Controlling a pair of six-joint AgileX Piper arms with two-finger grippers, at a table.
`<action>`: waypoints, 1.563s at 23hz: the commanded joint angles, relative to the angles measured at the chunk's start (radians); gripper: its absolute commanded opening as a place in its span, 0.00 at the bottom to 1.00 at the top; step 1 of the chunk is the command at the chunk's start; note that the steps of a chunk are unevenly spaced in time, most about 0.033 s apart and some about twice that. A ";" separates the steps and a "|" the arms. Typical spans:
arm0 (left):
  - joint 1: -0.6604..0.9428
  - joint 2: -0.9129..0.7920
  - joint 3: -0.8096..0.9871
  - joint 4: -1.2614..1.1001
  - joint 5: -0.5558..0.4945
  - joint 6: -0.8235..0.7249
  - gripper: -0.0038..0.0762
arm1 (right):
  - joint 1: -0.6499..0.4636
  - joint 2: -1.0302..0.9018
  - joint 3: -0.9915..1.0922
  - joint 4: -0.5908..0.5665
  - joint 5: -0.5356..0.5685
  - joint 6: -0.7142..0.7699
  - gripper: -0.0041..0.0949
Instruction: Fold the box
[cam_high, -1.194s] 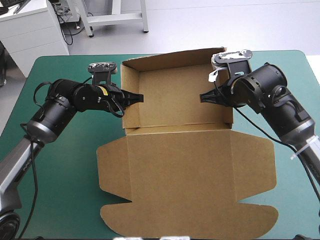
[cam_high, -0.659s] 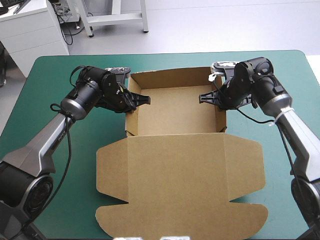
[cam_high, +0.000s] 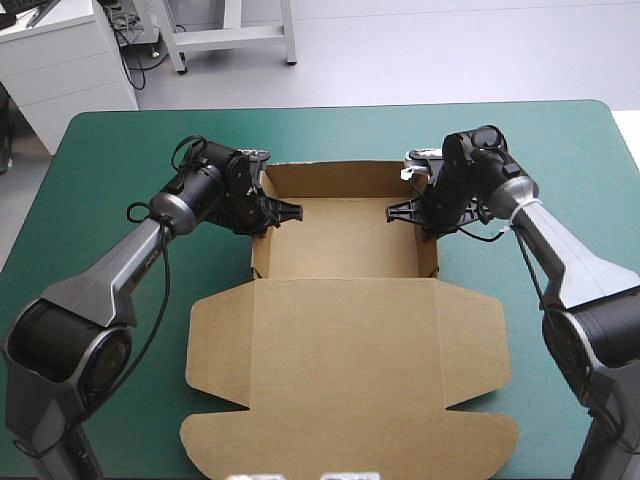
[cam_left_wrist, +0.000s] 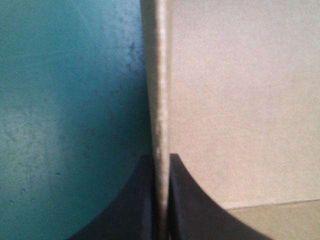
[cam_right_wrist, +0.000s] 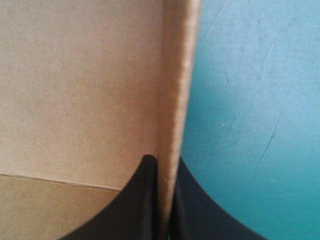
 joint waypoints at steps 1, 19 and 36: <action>0.000 -0.043 -0.033 0.014 -0.023 -0.002 0.01 | -0.010 -0.037 -0.024 -0.010 0.039 -0.027 0.05; 0.000 -0.039 -0.068 0.099 0.044 0.035 0.68 | -0.010 -0.037 -0.049 -0.018 0.039 -0.007 0.79; 0.010 -0.186 -0.419 -0.030 0.170 0.262 0.02 | -0.010 -0.314 -0.234 -0.037 0.039 -0.004 0.79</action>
